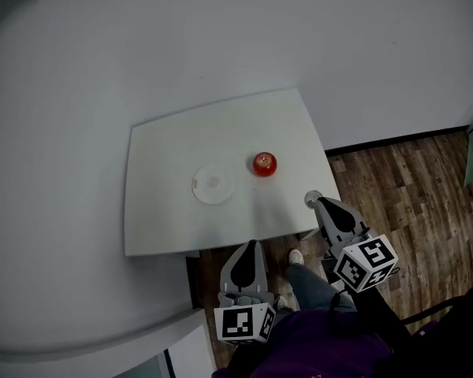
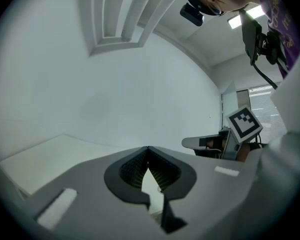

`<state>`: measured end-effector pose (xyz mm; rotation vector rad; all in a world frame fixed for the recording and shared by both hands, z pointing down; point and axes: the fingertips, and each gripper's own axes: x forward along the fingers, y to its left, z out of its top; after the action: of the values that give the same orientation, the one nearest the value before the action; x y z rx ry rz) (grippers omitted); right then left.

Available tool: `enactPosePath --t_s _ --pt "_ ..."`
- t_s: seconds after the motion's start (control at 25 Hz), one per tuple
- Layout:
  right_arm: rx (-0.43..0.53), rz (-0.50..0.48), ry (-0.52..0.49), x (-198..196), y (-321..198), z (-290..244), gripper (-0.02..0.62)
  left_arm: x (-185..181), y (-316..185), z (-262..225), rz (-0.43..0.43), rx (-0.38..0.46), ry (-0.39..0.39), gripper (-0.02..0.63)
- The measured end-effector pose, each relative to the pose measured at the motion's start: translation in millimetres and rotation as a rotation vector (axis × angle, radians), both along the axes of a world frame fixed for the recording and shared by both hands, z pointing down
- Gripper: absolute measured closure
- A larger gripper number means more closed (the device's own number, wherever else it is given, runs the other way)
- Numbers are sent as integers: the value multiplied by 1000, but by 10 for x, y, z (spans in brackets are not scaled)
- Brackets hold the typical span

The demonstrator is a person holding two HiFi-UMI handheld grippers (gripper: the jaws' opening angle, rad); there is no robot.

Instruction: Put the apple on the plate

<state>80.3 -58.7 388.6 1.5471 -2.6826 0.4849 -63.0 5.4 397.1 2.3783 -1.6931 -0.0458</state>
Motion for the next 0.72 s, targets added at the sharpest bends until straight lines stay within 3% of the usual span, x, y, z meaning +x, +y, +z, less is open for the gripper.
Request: enactPosePath --t_s 0.36,0.72 --pt "-23 -71 -10 -7 -945 28 584 115 -927 -6 -39 -13 -24 586" --pt "-38 -114 3 76 -1532 94 584 223 -1524 177 -56 -60 -29 586"
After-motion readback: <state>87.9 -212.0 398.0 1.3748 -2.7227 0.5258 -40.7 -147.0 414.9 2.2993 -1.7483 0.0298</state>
